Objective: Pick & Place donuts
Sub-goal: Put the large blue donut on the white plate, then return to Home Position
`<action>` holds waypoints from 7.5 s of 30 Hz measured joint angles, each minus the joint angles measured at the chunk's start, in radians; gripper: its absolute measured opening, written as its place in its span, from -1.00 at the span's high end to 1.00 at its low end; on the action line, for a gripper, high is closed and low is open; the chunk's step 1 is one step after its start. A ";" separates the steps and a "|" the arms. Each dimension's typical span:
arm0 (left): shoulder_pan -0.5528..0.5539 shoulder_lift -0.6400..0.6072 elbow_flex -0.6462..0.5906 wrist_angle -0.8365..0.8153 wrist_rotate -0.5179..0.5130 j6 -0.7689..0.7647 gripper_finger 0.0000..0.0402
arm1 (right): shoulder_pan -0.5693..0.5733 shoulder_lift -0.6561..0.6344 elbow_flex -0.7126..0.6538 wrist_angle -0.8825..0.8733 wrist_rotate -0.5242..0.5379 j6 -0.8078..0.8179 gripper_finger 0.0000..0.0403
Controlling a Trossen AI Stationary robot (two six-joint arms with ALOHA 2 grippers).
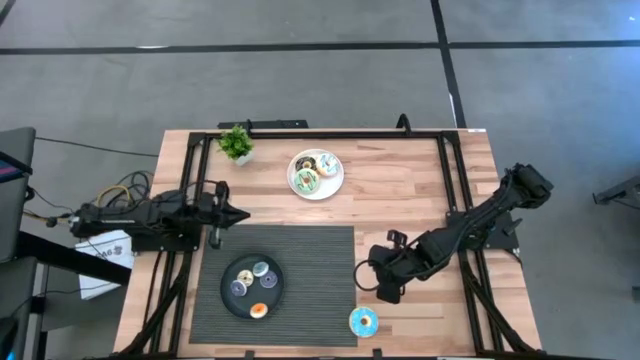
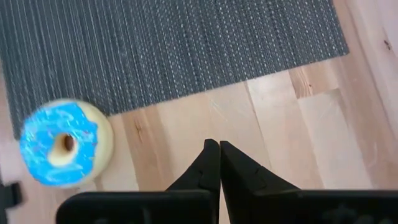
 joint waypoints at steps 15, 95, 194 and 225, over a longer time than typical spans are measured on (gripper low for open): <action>0.000 0.070 0.001 -0.027 -0.024 -0.017 1.00 | -0.037 0.000 0.000 0.141 0.000 -0.080 0.99; 0.000 0.071 0.001 -0.030 -0.024 -0.014 1.00 | 0.093 0.507 0.341 0.003 -0.210 0.079 0.26; 0.000 0.071 0.000 -0.030 -0.024 -0.014 1.00 | -0.837 0.408 0.326 0.195 0.027 -0.702 -0.12; 0.000 0.071 0.000 -0.030 -0.025 -0.014 1.00 | -0.512 -0.297 -0.719 1.270 -0.202 -0.450 0.97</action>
